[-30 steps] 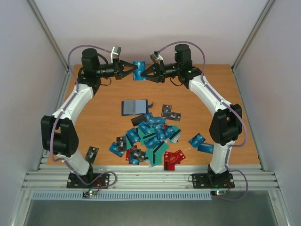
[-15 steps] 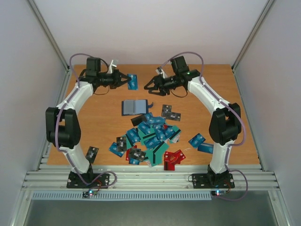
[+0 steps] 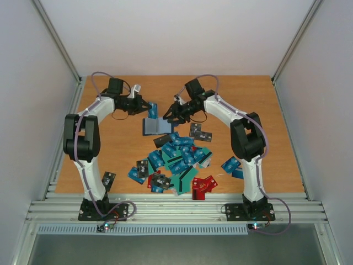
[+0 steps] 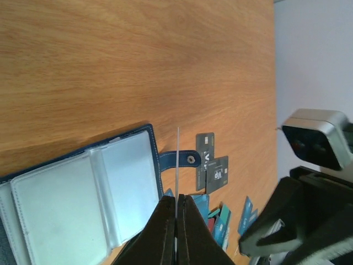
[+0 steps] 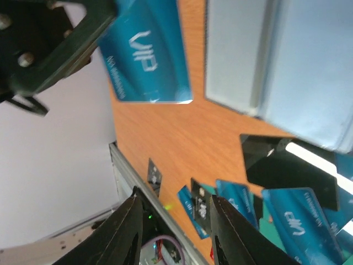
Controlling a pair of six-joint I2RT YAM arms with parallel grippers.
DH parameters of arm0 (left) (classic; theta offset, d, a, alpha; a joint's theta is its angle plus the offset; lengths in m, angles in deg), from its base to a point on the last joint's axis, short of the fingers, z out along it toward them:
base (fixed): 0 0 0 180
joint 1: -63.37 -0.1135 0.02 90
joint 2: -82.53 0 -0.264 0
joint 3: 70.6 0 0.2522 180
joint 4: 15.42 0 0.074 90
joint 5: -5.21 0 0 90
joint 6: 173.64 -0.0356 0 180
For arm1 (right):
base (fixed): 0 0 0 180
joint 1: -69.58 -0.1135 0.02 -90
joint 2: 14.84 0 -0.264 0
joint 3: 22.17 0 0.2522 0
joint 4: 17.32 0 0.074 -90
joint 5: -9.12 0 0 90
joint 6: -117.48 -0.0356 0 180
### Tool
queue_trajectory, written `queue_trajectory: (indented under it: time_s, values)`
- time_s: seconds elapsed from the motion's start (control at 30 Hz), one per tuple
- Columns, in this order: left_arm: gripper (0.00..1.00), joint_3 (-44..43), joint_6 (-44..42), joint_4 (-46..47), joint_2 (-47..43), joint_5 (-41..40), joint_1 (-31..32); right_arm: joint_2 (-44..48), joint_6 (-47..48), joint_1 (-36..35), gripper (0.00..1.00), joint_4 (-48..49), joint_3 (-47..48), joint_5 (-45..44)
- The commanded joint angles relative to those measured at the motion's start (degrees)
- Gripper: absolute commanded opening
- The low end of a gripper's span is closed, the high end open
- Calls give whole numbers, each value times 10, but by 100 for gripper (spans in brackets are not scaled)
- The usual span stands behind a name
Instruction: Put the credit cards into the card holder
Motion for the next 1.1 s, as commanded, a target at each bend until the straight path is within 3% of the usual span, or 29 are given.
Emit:
queue_trajectory:
  time_s: [0.0, 0.7, 0.83, 1.07]
  values:
    - [0, 9, -15, 20, 15, -12, -1, -38, -3, 2, 34, -4, 48, -31]
    - [0, 44, -11, 45, 63, -21, 2, -145, -14, 7, 20, -27, 104, -45]
    - [0, 66, 3, 83, 57, -51, 2, -154, -18, 8, 20, -21, 104, -41]
    - [0, 110, 65, 193, 58, -24, 9, -158, -26, 13, 18, -13, 86, -43]
